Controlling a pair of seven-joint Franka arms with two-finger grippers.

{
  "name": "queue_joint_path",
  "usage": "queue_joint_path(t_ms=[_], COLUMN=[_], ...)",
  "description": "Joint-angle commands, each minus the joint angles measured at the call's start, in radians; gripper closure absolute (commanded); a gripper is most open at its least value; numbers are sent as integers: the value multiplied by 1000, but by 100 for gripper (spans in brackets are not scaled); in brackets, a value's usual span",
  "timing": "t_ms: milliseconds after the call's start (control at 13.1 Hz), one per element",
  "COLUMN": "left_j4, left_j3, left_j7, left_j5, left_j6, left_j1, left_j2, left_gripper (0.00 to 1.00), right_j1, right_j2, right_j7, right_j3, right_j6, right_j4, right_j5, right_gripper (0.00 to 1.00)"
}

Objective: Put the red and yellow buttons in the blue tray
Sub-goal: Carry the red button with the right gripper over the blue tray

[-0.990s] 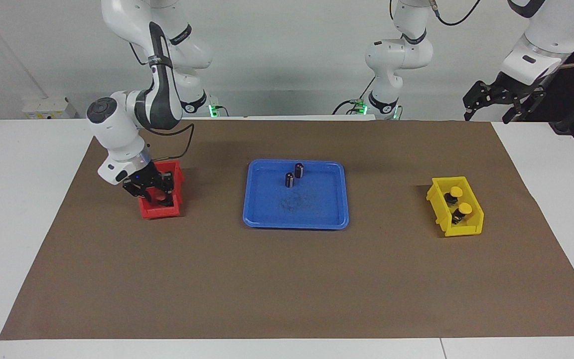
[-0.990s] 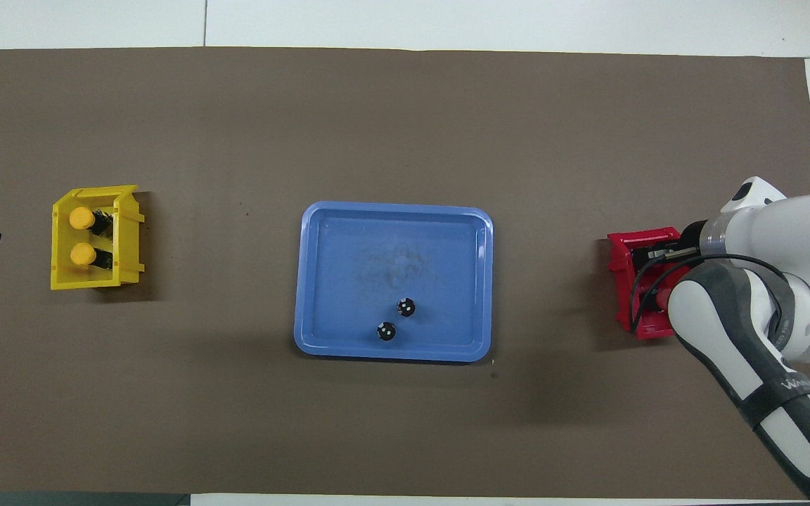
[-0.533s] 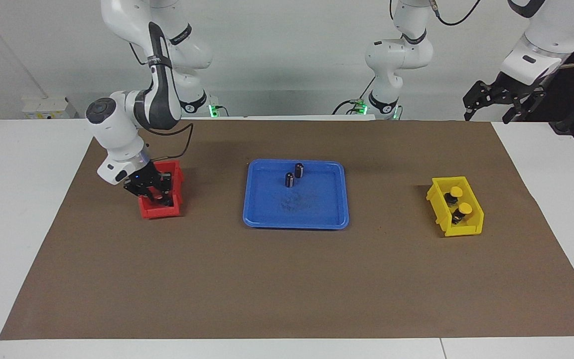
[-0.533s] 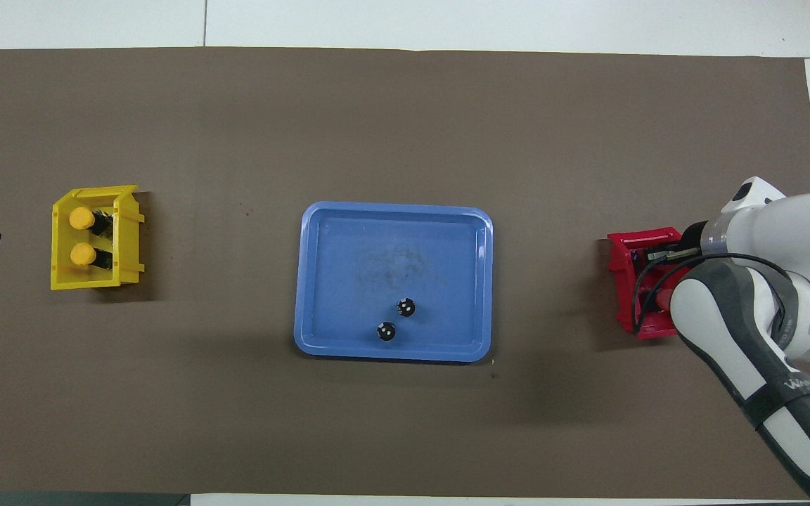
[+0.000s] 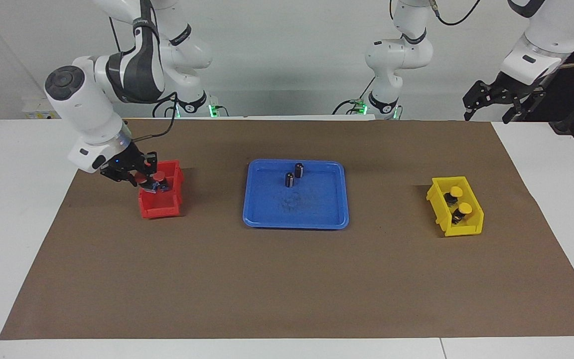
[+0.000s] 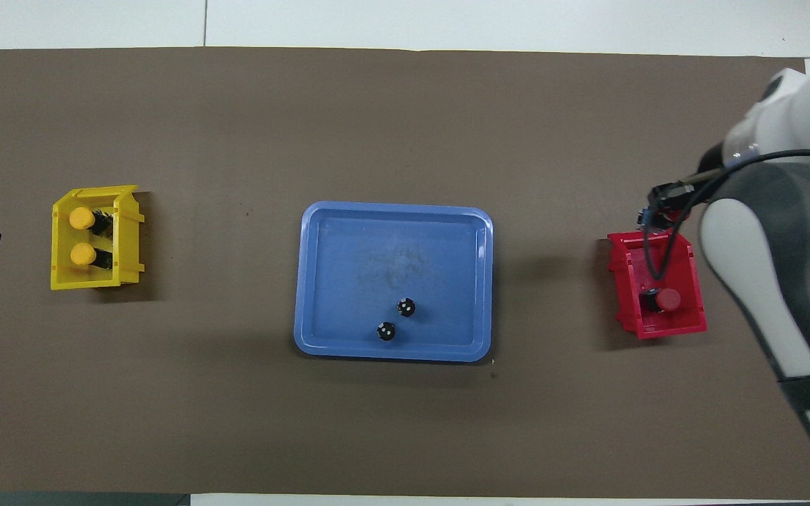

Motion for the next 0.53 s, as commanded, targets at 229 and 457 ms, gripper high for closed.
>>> queue_joint_path(t_ms=[229,457], left_j4=[-34,-32], left_j3=[4,2], left_j7=[-3,-3], left_j5=[-11,-9], left_j6=[5,5], left_j1=[2,-10], left_j2=[-29,-29], left_gripper=[0,0], right_j1=[355,409], right_j2=[199,248], right_j7=[580,657], right_j3=[2,2], right_j6=[171,247], right_j4=[67,52], right_j5=[-51,-51], right_gripper=[84,81])
